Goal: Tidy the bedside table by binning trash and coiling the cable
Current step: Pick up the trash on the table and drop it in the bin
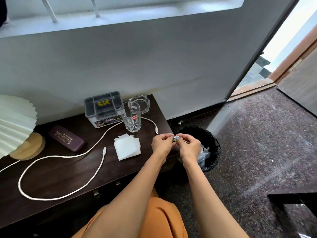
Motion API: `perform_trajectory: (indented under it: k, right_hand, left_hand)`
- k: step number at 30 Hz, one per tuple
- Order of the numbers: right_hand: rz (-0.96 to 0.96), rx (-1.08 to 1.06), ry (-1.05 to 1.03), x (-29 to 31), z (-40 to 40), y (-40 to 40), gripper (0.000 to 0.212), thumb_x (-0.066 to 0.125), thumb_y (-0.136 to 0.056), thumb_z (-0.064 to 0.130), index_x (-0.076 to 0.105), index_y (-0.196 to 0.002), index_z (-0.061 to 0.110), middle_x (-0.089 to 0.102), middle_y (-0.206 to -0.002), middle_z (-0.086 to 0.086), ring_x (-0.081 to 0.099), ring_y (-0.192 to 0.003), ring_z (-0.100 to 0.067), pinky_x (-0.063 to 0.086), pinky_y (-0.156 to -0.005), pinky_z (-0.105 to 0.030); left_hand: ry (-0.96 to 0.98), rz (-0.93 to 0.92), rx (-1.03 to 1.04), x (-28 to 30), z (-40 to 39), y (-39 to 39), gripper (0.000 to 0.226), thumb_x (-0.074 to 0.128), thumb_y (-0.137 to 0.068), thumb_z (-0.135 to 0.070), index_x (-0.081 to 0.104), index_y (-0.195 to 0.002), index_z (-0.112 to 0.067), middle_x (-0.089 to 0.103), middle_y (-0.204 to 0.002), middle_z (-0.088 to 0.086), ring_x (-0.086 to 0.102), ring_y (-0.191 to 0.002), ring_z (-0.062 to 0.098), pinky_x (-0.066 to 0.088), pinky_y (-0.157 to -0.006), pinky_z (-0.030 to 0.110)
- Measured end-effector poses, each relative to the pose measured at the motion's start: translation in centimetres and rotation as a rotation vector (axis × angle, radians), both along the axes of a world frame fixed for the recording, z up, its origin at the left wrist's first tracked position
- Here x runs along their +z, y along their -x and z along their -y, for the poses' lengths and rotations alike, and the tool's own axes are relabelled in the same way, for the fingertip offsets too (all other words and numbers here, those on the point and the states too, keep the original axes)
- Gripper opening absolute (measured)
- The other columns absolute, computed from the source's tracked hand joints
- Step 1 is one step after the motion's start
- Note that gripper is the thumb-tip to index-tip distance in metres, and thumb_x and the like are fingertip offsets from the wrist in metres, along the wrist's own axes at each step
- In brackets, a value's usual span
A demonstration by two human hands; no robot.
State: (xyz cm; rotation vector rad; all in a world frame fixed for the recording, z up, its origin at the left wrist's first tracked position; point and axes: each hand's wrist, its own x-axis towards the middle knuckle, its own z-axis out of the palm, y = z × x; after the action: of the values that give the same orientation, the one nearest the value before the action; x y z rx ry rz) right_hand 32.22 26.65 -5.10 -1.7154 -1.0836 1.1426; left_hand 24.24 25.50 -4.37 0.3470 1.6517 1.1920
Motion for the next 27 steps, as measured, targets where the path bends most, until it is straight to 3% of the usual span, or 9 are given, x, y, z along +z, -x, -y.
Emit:
perform_trajectory:
  k: [3, 7, 12, 18, 22, 27]
  right_hand:
    - [0.13, -0.054, -0.021, -0.1, -0.5, -1.4, 0.011, 0.067, -0.076, 0.007, 0.07, -0.075, 0.017, 0.073, -0.08, -0.005, 0.07, -0.079, -0.022, 0.051, -0.073, -0.026]
    - [0.36, -0.08, -0.045, -0.4, -1.4, -3.2, 0.02, 0.057, -0.084, 0.007, 0.074, -0.094, 0.008, 0.073, -0.099, -0.012, 0.065, -0.096, -0.028, 0.044, -0.088, -0.03]
    - [0.487, 0.002, -0.012, -2.0, -3.0, -4.8, 0.026, 0.049, -0.09, 0.003, 0.068, -0.108, 0.001, 0.066, -0.115, -0.018, 0.06, -0.108, -0.031, 0.043, -0.093, -0.032]
    - [0.58, 0.316, 0.163, -3.5, -4.4, -6.1, 0.041, 0.047, -0.09, -0.003, 0.052, -0.13, 0.002, 0.025, -0.153, -0.018, 0.03, -0.14, -0.03, 0.028, -0.111, -0.031]
    - [0.554, 0.278, 0.172, -2.9, -4.1, -5.9, 0.039, 0.046, -0.086, -0.004, 0.059, -0.122, 0.006, 0.039, -0.146, -0.019, 0.04, -0.133, -0.031, 0.031, -0.107, -0.031]
    - [0.471, 0.179, 0.073, -0.6, -2.9, -3.8, 0.033, 0.045, -0.089, 0.002, 0.061, -0.117, 0.008, 0.06, -0.12, -0.018, 0.059, -0.105, -0.034, 0.047, -0.095, -0.042]
  left_hand:
    - [0.01, 0.019, -0.028, -0.4, -0.5, -1.6, 0.014, 0.058, -0.084, 0.002, 0.069, -0.085, -0.008, 0.069, -0.083, 0.009, 0.068, -0.061, 0.009, 0.059, -0.076, 0.031]
    - [0.015, 0.002, -0.053, -1.0, -1.0, -3.1, 0.017, 0.055, -0.088, -0.002, 0.065, -0.1, -0.003, 0.068, -0.089, 0.01, 0.066, -0.078, 0.019, 0.056, -0.085, 0.036]
    - [0.026, -0.007, -0.099, -1.5, -1.5, -3.9, 0.024, 0.053, -0.089, -0.005, 0.062, -0.111, -0.002, 0.064, -0.085, 0.005, 0.061, -0.073, 0.012, 0.055, -0.085, 0.035]
    - [0.011, 0.042, -0.114, -1.1, -1.8, -3.4, 0.02, 0.049, -0.091, -0.003, 0.06, -0.108, -0.004, 0.059, -0.074, 0.0, 0.056, -0.065, 0.008, 0.05, -0.066, 0.022]
    - [-0.008, 0.066, -0.082, -0.2, -1.4, -2.5, 0.014, 0.049, -0.092, -0.004, 0.06, -0.099, -0.009, 0.06, -0.077, 0.0, 0.058, -0.068, 0.008, 0.051, -0.062, 0.017]
    - [-0.037, 0.072, -0.01, 1.3, 0.3, -0.6, 0.018, 0.05, -0.091, -0.004, 0.061, -0.105, -0.005, 0.06, -0.078, 0.002, 0.059, -0.077, 0.014, 0.052, -0.074, 0.026]
